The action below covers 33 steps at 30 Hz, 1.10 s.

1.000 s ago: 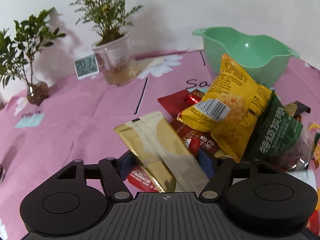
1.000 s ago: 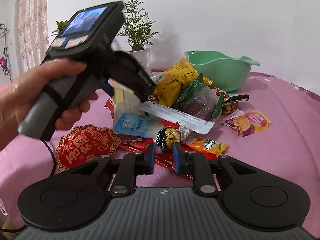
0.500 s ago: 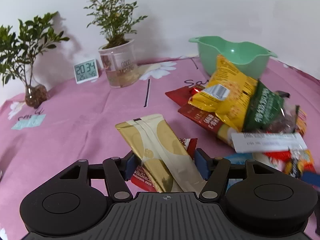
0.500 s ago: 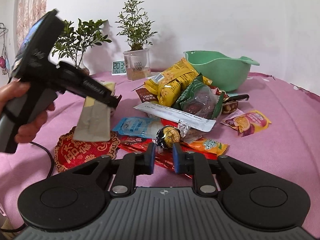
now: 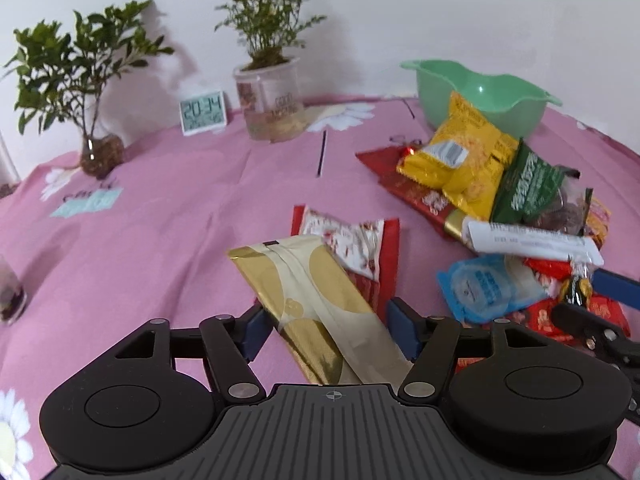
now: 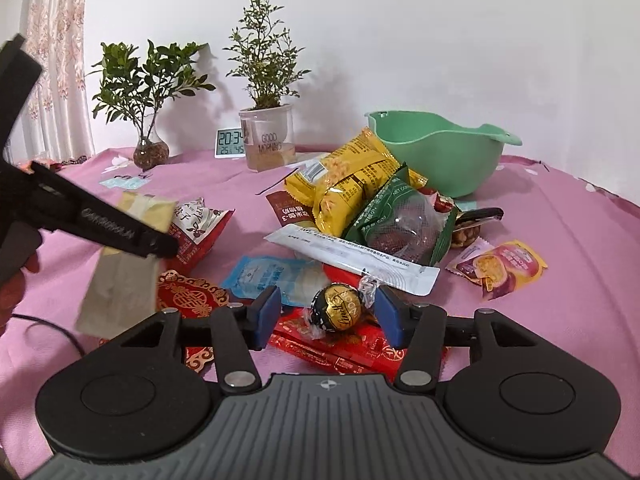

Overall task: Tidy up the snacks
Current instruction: 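Carry the wafer bar with the left tool while the right tool carries the chocolate into the green bowl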

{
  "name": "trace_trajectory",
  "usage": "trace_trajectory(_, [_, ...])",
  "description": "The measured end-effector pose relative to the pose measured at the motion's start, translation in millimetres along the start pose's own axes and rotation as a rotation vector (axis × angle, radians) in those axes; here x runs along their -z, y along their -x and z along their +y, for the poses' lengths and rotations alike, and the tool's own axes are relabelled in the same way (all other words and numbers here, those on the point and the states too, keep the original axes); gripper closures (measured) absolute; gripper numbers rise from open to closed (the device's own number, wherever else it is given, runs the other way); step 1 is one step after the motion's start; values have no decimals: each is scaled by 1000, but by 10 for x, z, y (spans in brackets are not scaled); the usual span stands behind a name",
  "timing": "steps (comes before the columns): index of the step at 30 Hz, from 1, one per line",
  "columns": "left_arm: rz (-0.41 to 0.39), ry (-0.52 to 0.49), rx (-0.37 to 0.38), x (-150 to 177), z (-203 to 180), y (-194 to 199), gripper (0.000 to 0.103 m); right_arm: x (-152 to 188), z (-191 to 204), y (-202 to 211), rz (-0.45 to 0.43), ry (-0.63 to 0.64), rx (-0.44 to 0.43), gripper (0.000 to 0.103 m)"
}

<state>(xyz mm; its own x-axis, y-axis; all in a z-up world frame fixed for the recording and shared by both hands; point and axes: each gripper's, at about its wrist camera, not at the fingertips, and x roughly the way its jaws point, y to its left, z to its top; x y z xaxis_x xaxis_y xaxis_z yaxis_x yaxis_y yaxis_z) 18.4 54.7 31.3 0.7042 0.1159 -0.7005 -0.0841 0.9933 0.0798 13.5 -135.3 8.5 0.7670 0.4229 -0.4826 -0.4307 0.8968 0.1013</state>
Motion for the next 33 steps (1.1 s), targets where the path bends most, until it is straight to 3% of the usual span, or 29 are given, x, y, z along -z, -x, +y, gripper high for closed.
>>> trace_trajectory(1, [8, 3, 0, 20, -1, -6, 0, 4, -7, -11, 6, -4, -1, 46])
trace_trajectory(4, [21, 22, -11, 90, 22, -34, 0, 7, -44, 6, -1, -21, 1, 67])
trace_trajectory(10, [-22, 52, -7, 148, 104, 97, 0, 16, -81, 82, -27, -21, -11, 69])
trace_trajectory(18, [-134, 60, 47, -19, 214, 463, 0, -209, -166, 260, -90, -56, -125, 69])
trace_trajectory(23, [-163, 72, 122, -362, 227, 443, 0, -543, -444, 174, -136, -98, -123, 69])
trace_trajectory(33, [-211, 56, 287, -1523, -104, -6, 0, -1173, -1090, -384, -189, -164, -47, 69])
